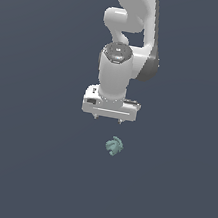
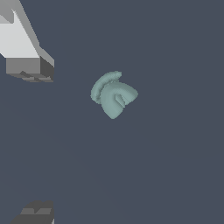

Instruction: Pick up the object and move it to a goal position.

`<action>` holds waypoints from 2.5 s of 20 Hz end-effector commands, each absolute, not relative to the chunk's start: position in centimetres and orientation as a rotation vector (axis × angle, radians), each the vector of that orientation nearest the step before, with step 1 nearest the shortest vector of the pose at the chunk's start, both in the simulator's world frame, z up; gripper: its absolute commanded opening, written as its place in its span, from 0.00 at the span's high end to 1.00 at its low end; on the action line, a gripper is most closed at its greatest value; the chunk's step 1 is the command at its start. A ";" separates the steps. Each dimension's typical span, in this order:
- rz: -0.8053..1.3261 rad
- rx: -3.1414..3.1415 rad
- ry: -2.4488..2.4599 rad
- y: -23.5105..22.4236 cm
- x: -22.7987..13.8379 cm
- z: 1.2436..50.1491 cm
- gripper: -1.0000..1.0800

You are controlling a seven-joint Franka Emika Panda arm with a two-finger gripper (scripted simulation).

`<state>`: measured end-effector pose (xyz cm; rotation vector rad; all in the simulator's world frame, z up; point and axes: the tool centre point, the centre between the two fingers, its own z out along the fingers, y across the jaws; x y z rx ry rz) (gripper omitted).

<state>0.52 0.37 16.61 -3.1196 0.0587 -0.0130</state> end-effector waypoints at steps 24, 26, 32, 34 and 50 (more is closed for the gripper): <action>0.020 -3.156 -0.093 -0.2 0.9 15.3 0.04; 0.020 -3.154 -0.156 0.1 1.2 14.9 0.04; 0.019 -3.132 -0.404 1.3 2.4 13.5 0.04; 0.018 -3.116 -0.505 1.9 2.9 12.9 0.04; 0.003 -2.951 -1.085 5.1 5.4 9.3 0.04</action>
